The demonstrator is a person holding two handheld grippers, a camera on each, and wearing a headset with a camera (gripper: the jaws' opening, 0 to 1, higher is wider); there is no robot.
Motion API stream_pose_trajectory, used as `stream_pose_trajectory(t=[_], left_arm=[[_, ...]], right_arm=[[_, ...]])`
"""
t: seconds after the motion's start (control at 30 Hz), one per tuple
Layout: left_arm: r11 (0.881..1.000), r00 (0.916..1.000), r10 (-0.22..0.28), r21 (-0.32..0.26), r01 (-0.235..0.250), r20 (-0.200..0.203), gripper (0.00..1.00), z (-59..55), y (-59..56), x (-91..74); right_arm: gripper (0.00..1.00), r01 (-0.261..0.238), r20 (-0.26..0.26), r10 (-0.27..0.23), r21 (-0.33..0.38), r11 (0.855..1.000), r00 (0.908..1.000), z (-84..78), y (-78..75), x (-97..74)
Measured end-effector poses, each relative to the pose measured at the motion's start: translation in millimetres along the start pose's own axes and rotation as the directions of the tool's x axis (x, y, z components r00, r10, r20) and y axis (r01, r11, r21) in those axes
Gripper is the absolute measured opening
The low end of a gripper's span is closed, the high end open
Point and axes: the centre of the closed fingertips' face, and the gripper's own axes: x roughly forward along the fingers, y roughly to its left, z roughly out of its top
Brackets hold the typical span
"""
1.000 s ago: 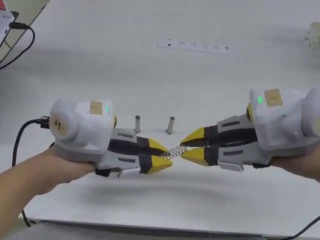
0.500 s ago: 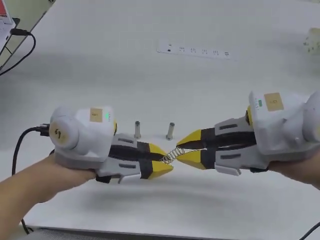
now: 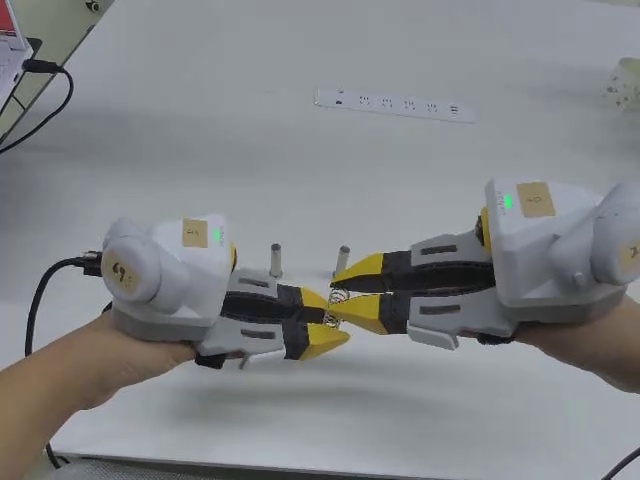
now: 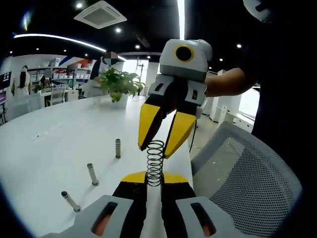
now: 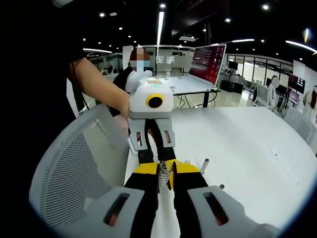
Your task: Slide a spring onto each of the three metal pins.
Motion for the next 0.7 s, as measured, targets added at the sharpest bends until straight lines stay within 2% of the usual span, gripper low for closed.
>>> stream_pose_trajectory(t=[0.47, 0.63, 0.7], left_arm=[[1.000, 0.9998, 0.017, 0.006, -0.017, 0.010, 0.02, 1.2, 2.7, -1.0], [1.000, 0.9997, 0.022, 0.014, -0.022, 0.008, 0.02, 1.8, 4.1, -2.1], [0.999, 0.9996, 0.030, 0.021, -0.030, 0.005, 0.02, 1.4, 5.6, -2.5]], right_arm=[[0.08, 0.058, 0.061, -0.059, 0.008, 0.998, 0.9964, 3.4, -3.6, 1.8], [0.08, 0.072, 0.068, -0.072, 0.001, 0.997, 0.9951, 4.7, -3.8, 1.8], [0.08, 0.084, 0.061, -0.082, -0.028, 0.996, 0.9948, 4.4, -3.8, 2.6]])
